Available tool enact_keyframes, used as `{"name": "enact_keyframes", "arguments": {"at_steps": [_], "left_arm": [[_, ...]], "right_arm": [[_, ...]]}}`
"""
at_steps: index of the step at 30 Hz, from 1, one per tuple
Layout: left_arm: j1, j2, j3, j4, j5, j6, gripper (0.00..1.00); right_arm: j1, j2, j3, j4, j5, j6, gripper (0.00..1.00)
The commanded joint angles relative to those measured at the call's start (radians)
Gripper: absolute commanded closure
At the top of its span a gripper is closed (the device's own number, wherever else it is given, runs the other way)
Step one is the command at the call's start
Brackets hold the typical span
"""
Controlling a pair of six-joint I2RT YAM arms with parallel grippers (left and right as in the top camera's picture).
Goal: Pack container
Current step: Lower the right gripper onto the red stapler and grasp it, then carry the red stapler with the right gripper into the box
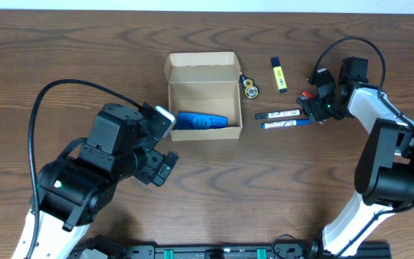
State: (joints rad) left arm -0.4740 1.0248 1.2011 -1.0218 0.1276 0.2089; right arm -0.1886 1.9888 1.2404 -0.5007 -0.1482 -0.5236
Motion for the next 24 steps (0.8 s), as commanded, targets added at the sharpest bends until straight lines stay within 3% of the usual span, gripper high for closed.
{"name": "enact_keyframes", "arguments": {"at_steps": [1, 8, 19, 24], "left_arm": [[0.004, 0.001, 0.012, -0.002, 0.003, -0.007, 0.05], [0.004, 0.001, 0.012, -0.002, 0.003, -0.007, 0.05], [0.004, 0.001, 0.012, -0.002, 0.003, -0.007, 0.05], [0.004, 0.001, 0.012, -0.002, 0.003, -0.007, 0.05]], "right_arm": [[-0.008, 0.005, -0.006, 0.000, -0.025, -0.032, 0.28], [-0.008, 0.006, -0.006, -0.010, -0.025, -0.032, 0.52], [-0.008, 0.007, -0.006, -0.013, -0.025, -0.014, 0.71], [-0.008, 0.007, -0.005, -0.008, -0.025, 0.023, 0.86]]}}
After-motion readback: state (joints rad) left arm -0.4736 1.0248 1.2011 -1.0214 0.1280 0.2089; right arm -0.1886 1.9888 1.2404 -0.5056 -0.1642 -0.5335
